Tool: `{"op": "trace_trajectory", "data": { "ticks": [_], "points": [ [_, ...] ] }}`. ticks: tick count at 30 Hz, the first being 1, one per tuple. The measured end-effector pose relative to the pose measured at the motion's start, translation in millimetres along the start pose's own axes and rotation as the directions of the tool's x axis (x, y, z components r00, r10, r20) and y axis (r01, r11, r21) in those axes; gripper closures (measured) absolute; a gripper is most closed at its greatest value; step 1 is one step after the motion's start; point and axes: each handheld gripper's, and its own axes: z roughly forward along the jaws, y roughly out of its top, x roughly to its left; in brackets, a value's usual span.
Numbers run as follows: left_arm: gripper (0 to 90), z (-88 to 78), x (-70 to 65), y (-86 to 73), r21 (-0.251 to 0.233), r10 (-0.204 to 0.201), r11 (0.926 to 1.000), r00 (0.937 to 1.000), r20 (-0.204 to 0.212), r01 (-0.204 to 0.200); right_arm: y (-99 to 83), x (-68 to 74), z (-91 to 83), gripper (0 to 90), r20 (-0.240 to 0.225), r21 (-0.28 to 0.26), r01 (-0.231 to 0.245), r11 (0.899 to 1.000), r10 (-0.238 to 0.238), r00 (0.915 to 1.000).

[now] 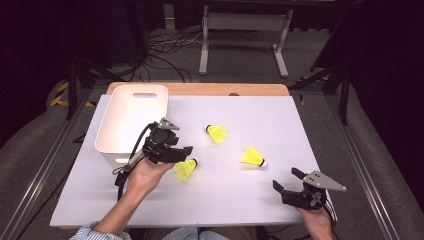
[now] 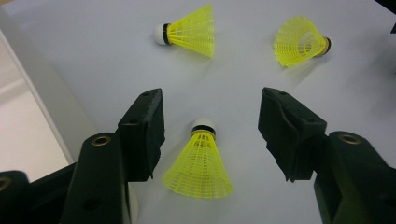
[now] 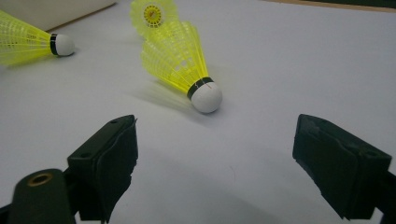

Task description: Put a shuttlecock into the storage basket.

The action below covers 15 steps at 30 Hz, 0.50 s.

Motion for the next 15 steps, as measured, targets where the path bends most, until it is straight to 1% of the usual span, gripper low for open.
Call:
{"op": "trace_trajectory", "data": {
  "ticks": [7,15],
  "points": [
    [41.3,2.3,-2.3,-3.9,0.015,-0.005,0.9999,1.0,0.007,0.005,0.0,0.1,0.0,14.4,0.0,0.0,-0.001,1.0,0.001,1.0],
    [41.5,4.8,-4.9,-8.8,0.032,0.003,0.9995,1.0,0.005,-0.003,0.0,0.3,-0.1,14.3,0.0,0.0,0.001,1.0,-0.001,1.0]
  ]
}}
